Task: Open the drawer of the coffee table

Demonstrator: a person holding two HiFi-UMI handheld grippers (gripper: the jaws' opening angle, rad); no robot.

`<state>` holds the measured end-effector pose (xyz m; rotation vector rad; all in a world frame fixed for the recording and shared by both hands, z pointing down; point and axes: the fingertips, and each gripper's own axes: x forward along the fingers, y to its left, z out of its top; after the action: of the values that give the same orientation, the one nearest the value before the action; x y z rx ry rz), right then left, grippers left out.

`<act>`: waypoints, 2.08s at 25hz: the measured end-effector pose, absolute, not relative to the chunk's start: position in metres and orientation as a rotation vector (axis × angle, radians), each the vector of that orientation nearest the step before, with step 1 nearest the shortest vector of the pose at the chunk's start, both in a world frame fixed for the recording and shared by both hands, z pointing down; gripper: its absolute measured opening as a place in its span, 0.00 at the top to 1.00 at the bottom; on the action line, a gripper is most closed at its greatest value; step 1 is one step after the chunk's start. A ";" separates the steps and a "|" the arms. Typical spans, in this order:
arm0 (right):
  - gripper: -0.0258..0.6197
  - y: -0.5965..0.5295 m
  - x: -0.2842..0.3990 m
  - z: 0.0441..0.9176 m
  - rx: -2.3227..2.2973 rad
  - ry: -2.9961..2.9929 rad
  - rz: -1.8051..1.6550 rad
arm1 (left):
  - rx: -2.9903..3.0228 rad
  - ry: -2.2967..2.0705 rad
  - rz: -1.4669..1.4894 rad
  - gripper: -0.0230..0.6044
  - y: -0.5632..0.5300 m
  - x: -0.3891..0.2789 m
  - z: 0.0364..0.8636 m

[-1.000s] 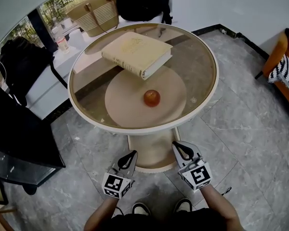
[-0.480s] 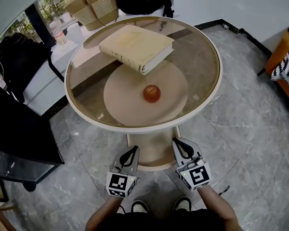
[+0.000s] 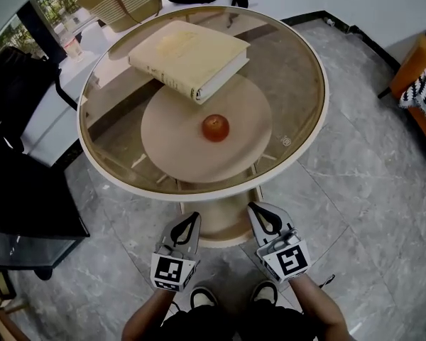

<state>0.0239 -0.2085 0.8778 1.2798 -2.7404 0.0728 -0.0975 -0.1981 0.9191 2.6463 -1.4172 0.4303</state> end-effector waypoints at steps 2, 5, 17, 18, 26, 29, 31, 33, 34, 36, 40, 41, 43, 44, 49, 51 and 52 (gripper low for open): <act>0.95 -0.201 0.024 0.870 1.264 -2.727 0.096 | 2.650 -1.410 0.446 0.96 -0.194 -0.096 0.909; 0.95 -0.186 0.027 0.857 1.244 -2.708 0.112 | 2.634 -1.368 0.475 0.96 -0.178 -0.090 0.890; 0.95 -0.158 0.018 0.678 1.205 -2.758 0.166 | 2.508 -1.333 0.507 0.96 -0.140 -0.080 0.724; 0.95 -0.158 0.016 0.655 1.200 -2.764 0.155 | 2.490 -1.332 0.495 0.96 -0.138 -0.079 0.704; 0.95 -0.160 0.007 0.454 1.213 -2.785 0.091 | 2.597 -1.319 0.463 0.96 -0.137 -0.071 0.507; 0.95 -0.158 0.007 0.382 1.234 -2.782 0.069 | 2.610 -1.352 0.444 0.96 -0.135 -0.079 0.436; 0.95 -0.157 0.007 0.340 1.240 -2.776 0.057 | 2.613 -1.380 0.427 0.96 -0.134 -0.086 0.394; 0.95 -0.155 0.007 0.298 1.237 -2.779 0.018 | 2.601 -1.411 0.396 0.96 -0.131 -0.093 0.358; 0.95 -0.154 0.006 0.279 1.235 -2.778 0.004 | 2.594 -1.426 0.380 0.96 -0.130 -0.096 0.341; 0.95 -0.152 0.006 0.245 1.237 -2.780 -0.017 | 2.604 -1.451 0.355 0.96 -0.129 -0.099 0.305; 0.95 -0.150 0.008 0.183 1.241 -2.789 -0.053 | 2.656 -1.507 0.327 0.96 -0.138 -0.097 0.228; 0.95 -0.149 0.008 0.169 1.247 -2.796 -0.053 | 2.668 -1.519 0.313 0.96 -0.139 -0.096 0.209; 0.95 -0.150 0.008 0.145 1.258 -2.817 -0.027 | 2.699 -1.549 0.292 0.96 -0.144 -0.094 0.173; 0.95 -0.150 0.006 0.133 1.258 -2.827 -0.013 | 2.711 -1.566 0.281 0.96 -0.146 -0.094 0.157; 0.95 -0.159 0.008 0.080 1.277 -2.859 -0.076 | 2.692 -1.600 0.162 0.96 -0.152 -0.088 0.095; 0.95 -0.161 0.007 0.066 1.295 -2.879 -0.060 | 2.701 -1.610 0.156 0.96 -0.152 -0.087 0.080; 0.95 -0.160 0.008 0.061 1.300 -2.887 -0.057 | 2.707 -1.608 0.158 0.96 -0.151 -0.086 0.075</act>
<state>0.0084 -0.1598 0.0611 1.3004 -2.8866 -0.0572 -0.0858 -0.1506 0.0746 2.7070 -1.6084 0.1576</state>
